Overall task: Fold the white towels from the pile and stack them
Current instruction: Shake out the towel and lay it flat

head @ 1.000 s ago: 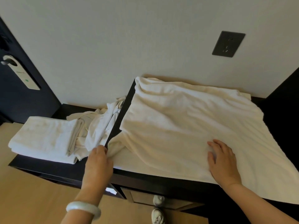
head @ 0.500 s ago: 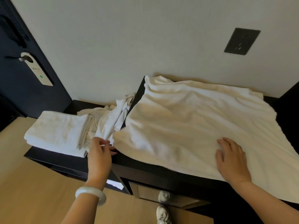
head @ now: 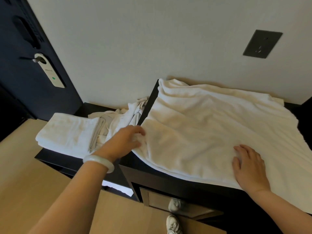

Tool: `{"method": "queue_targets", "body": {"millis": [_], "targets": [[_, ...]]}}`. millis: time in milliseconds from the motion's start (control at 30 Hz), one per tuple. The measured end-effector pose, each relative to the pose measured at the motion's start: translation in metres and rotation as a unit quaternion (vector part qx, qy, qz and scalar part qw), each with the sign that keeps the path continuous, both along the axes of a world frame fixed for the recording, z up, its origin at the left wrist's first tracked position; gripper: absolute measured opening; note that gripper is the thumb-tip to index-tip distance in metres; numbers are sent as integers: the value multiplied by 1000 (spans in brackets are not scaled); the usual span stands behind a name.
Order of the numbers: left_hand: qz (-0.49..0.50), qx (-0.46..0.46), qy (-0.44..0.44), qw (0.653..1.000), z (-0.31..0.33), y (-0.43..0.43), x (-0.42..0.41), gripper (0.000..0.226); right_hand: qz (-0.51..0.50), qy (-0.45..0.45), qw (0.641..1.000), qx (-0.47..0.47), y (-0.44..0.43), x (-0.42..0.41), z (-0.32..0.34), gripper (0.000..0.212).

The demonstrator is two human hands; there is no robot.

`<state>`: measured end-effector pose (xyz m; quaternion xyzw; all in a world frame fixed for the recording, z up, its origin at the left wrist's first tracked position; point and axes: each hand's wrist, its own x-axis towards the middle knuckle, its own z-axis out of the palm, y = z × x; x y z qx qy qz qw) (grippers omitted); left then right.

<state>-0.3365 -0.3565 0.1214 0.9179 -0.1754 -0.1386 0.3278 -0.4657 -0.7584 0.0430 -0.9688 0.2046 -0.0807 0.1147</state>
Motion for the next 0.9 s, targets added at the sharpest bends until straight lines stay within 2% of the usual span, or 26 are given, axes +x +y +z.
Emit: {"method": "queue_targets", "body": {"millis": [100, 133, 233, 267, 500, 600, 667, 733, 800, 900], "targets": [[91, -103, -15, 990, 13, 35, -3, 33, -1, 0, 1000, 5, 0, 0, 0, 40], [119, -103, -14, 987, 9, 43, -8, 34, -2, 3, 1000, 6, 0, 0, 0, 40], [176, -9, -40, 984, -21, 44, -24, 22, 1, 1, 1000, 7, 1, -1, 2, 40], [188, -6, -48, 981, -29, 42, -28, 20, 1, -1, 1000, 8, 1, -1, 3, 40], [250, -97, -94, 959, -52, 54, -55, 25, 1, 9, 1000, 5, 0, -1, 2, 41], [314, -140, -7, 939, -63, 45, -68, 35, 3, 14, 1000, -1, 0, -1, 2, 41], [348, -221, 74, 908, -67, 40, -74, 40, 4, 19, 1000, -4, 0, 0, 1, 41], [358, -287, 108, 882, -65, 39, -76, 43, 5, 20, 1000, -9, 0, 1, -1, 40], [348, -288, 77, 889, -57, 43, -74, 45, 6, 17, 1000, -18, -1, 1, -3, 40], [333, -241, 26, 911, -46, 48, -67, 50, 2, 20, 999, -28, 1, 3, -3, 39]]}}
